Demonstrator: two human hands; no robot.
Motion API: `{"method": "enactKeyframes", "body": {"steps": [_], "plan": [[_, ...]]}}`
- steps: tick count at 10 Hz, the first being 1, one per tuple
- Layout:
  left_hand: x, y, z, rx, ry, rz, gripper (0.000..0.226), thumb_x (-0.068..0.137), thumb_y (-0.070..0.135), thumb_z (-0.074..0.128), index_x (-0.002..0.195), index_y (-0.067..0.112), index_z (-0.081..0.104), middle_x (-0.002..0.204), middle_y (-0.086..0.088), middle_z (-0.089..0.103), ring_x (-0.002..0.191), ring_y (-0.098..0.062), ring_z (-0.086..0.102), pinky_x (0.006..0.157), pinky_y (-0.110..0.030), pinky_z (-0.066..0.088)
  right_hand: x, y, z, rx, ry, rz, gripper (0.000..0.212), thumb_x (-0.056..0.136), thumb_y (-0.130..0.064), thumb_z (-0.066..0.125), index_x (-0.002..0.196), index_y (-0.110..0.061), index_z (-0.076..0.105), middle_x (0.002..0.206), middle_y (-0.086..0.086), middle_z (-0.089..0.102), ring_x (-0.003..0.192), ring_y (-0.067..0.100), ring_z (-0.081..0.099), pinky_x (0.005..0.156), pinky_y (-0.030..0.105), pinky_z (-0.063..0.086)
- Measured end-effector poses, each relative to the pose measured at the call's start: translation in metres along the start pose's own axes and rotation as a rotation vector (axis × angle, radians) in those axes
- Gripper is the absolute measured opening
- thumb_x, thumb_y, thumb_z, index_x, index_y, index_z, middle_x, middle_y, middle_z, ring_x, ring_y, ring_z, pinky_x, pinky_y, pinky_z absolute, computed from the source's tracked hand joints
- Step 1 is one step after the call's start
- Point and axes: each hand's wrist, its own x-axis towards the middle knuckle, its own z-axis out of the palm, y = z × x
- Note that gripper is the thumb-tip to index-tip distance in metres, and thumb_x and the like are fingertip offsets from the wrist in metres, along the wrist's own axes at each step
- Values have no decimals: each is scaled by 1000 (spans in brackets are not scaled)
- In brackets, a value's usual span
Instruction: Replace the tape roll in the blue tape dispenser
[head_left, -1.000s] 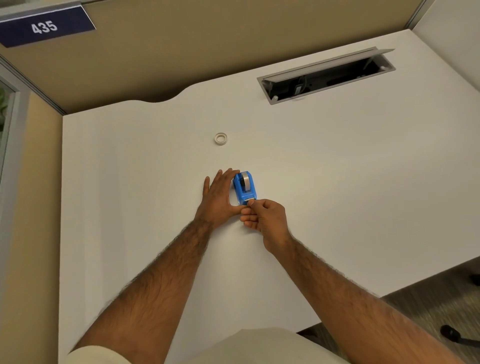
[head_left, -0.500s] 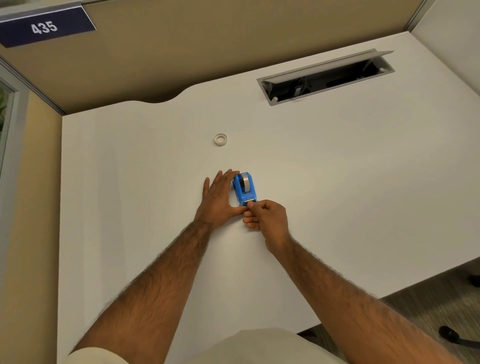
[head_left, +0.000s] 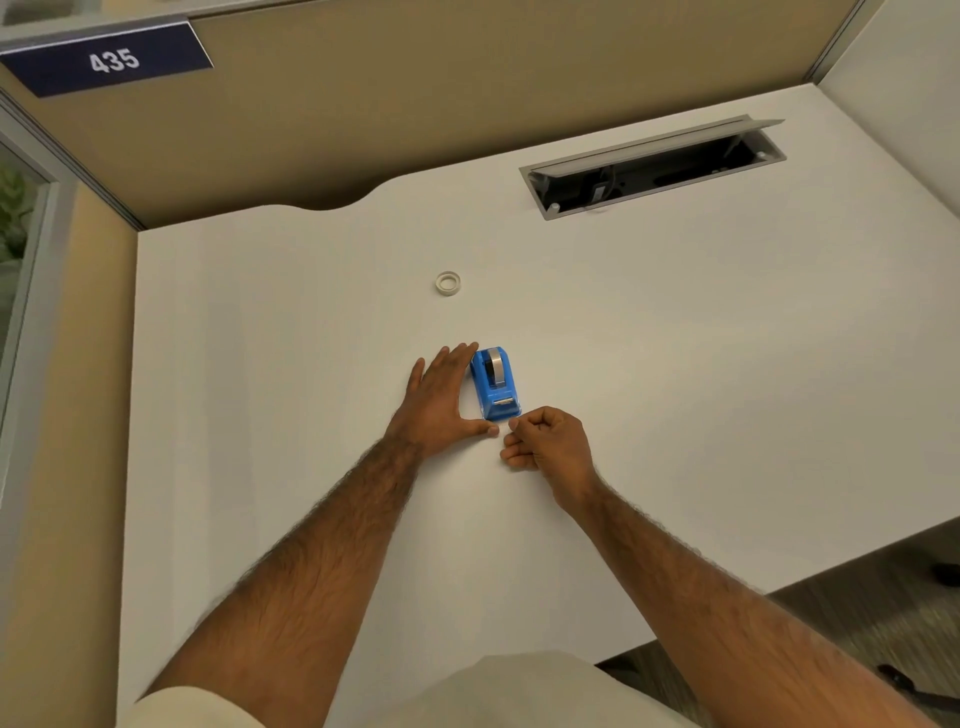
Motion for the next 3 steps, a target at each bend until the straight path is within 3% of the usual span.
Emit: {"method": "enactKeyframes", "body": {"steps": [3], "plan": [[-20, -3, -8, 5, -29, 9, 118, 68, 75, 68, 157, 33, 3, 166, 10, 10, 154, -11, 4, 125, -39, 1, -3, -7, 0, -1, -22, 48, 21, 93, -16, 63, 100, 4, 64, 84, 20, 75, 70, 31, 73, 68, 40, 63]]}}
